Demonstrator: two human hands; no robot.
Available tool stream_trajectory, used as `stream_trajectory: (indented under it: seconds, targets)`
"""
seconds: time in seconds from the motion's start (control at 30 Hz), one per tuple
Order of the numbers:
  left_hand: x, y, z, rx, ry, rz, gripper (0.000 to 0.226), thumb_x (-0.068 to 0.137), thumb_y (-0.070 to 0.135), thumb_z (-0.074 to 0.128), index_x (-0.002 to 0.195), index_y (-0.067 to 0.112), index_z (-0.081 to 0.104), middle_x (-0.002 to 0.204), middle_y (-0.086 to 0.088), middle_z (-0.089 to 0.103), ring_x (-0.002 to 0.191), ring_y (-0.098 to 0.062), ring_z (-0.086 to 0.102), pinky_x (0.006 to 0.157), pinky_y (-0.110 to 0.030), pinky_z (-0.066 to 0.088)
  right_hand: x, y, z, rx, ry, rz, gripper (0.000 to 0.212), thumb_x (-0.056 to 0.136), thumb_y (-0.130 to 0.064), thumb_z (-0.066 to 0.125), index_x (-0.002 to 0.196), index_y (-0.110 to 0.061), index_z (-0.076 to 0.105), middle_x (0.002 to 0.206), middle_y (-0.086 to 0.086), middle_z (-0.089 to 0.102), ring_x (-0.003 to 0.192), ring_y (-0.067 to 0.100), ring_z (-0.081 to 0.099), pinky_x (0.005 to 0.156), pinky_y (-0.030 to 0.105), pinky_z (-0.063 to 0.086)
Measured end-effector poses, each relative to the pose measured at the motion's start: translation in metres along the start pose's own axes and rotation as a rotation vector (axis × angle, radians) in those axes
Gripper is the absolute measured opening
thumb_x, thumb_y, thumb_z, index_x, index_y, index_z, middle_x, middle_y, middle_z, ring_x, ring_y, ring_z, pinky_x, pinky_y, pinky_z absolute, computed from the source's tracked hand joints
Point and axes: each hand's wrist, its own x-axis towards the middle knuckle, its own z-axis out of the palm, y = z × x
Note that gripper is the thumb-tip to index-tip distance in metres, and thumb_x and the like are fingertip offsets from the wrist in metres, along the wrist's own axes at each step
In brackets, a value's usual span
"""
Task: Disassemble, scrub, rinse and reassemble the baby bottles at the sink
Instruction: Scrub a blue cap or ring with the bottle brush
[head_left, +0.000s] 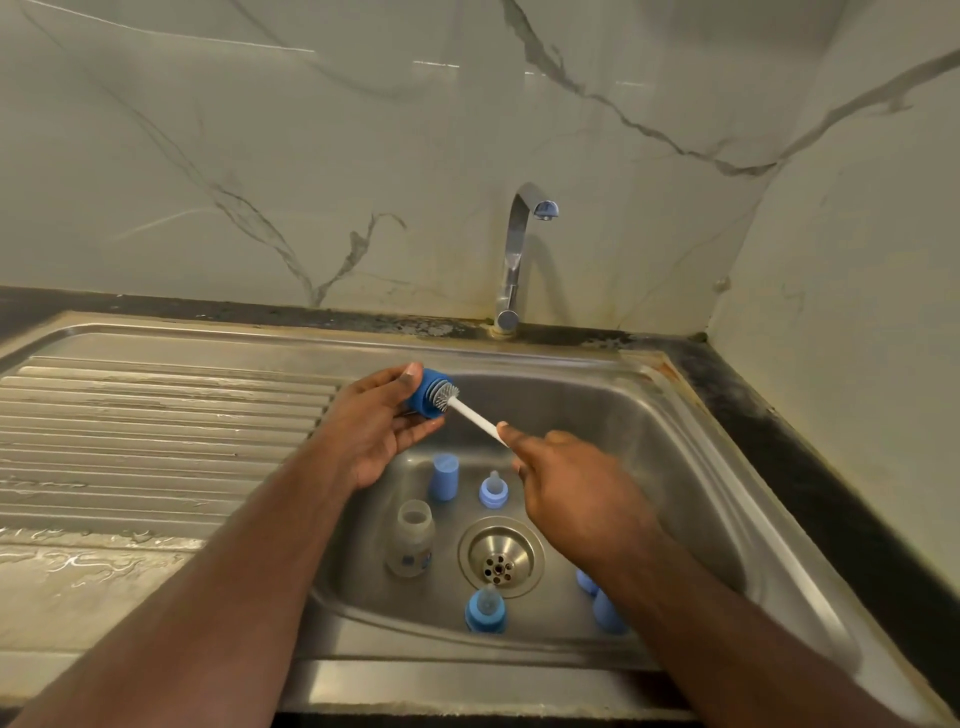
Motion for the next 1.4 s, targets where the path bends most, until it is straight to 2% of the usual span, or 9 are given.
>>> stream_trajectory:
  seconds: [0.23, 0.4, 0.5, 0.67, 0.83, 0.93, 1.13, 1.27, 1.4]
  targets:
    - [-0.002, 0.003, -0.005, -0.040, 0.016, 0.032, 0.032, 0.098, 0.019, 0.063, 0.127, 0.006, 0.064, 0.117, -0.019, 0.070, 0.092, -0.026, 0.074, 0.066, -0.033, 0.063, -0.004, 0.002, -0.003, 0.448, -0.098, 0.075, 0.038, 0.099, -0.033, 0.055, 0.135, -0.046, 0.057, 0.101, -0.015, 0.074, 0.082, 0.003, 0.067, 0.076, 0.022, 0.055]
    - [-0.002, 0.000, 0.000, 0.004, -0.026, 0.017, 0.032, 0.095, 0.019, 0.065, 0.125, 0.007, 0.064, 0.119, -0.018, 0.071, 0.102, -0.029, 0.074, 0.081, -0.040, 0.062, -0.001, -0.003, -0.005, 0.157, -0.029, 0.053, 0.047, 0.102, -0.028, 0.048, 0.148, -0.041, 0.045, 0.111, -0.007, 0.067, 0.102, 0.013, 0.061, 0.089, 0.028, 0.048]
    - [-0.002, 0.002, -0.002, -0.021, -0.035, 0.032, 0.031, 0.096, 0.018, 0.063, 0.125, 0.006, 0.064, 0.117, -0.019, 0.071, 0.094, -0.026, 0.076, 0.074, -0.036, 0.064, -0.003, -0.008, -0.005, 0.293, -0.107, 0.074, 0.044, 0.101, -0.031, 0.050, 0.144, -0.040, 0.049, 0.115, -0.007, 0.072, 0.099, 0.013, 0.067, 0.084, 0.027, 0.053]
    - [-0.001, -0.001, -0.002, -0.037, 0.011, 0.038, 0.033, 0.097, 0.022, 0.063, 0.125, 0.004, 0.063, 0.115, -0.020, 0.071, 0.090, -0.025, 0.077, 0.069, -0.034, 0.063, -0.004, 0.005, -0.009, 0.522, -0.151, 0.133, 0.038, 0.100, -0.030, 0.057, 0.136, -0.041, 0.058, 0.066, -0.040, 0.058, 0.068, -0.019, 0.057, 0.061, 0.006, 0.039]
    - [-0.001, -0.004, 0.001, 0.010, -0.006, 0.031, 0.033, 0.095, 0.022, 0.064, 0.124, 0.005, 0.063, 0.117, -0.020, 0.071, 0.098, -0.027, 0.075, 0.076, -0.037, 0.062, -0.005, -0.007, -0.004, 0.201, -0.071, 0.054, 0.045, 0.103, -0.031, 0.048, 0.147, -0.040, 0.045, 0.119, -0.005, 0.068, 0.109, 0.014, 0.062, 0.090, 0.027, 0.047]
    - [0.000, -0.002, -0.001, 0.005, 0.007, 0.051, 0.031, 0.096, 0.020, 0.064, 0.122, 0.005, 0.063, 0.116, -0.019, 0.070, 0.092, -0.025, 0.076, 0.071, -0.034, 0.063, -0.003, -0.009, -0.003, 0.274, -0.099, 0.072, 0.044, 0.101, -0.033, 0.050, 0.144, -0.040, 0.049, 0.119, -0.007, 0.070, 0.098, 0.011, 0.066, 0.084, 0.026, 0.052]
    - [-0.003, -0.001, 0.001, -0.061, 0.003, 0.071, 0.034, 0.095, 0.021, 0.064, 0.125, 0.006, 0.062, 0.117, -0.017, 0.070, 0.094, -0.025, 0.076, 0.075, -0.036, 0.063, -0.003, 0.007, -0.005, 0.640, -0.149, 0.167, 0.037, 0.099, -0.027, 0.059, 0.134, -0.040, 0.061, 0.061, -0.030, 0.060, 0.052, -0.009, 0.052, 0.055, 0.011, 0.036]
    - [-0.005, -0.001, 0.002, -0.047, -0.036, 0.049, 0.044, 0.089, 0.021, 0.067, 0.130, 0.007, 0.060, 0.123, -0.019, 0.068, 0.105, -0.031, 0.073, 0.081, -0.040, 0.063, -0.002, -0.003, -0.004, 0.476, -0.093, 0.145, 0.040, 0.100, -0.031, 0.054, 0.139, -0.042, 0.055, 0.114, -0.021, 0.070, 0.088, -0.001, 0.063, 0.067, 0.006, 0.041]
    - [-0.003, 0.003, 0.000, -0.102, -0.005, 0.068, 0.031, 0.100, 0.014, 0.058, 0.130, 0.005, 0.059, 0.116, -0.019, 0.071, 0.112, -0.038, 0.069, 0.079, -0.038, 0.064, -0.006, -0.006, -0.005, 0.547, -0.184, 0.086, 0.039, 0.099, -0.031, 0.056, 0.137, -0.043, 0.057, 0.070, -0.036, 0.063, 0.057, 0.000, 0.059, 0.052, 0.014, 0.041]
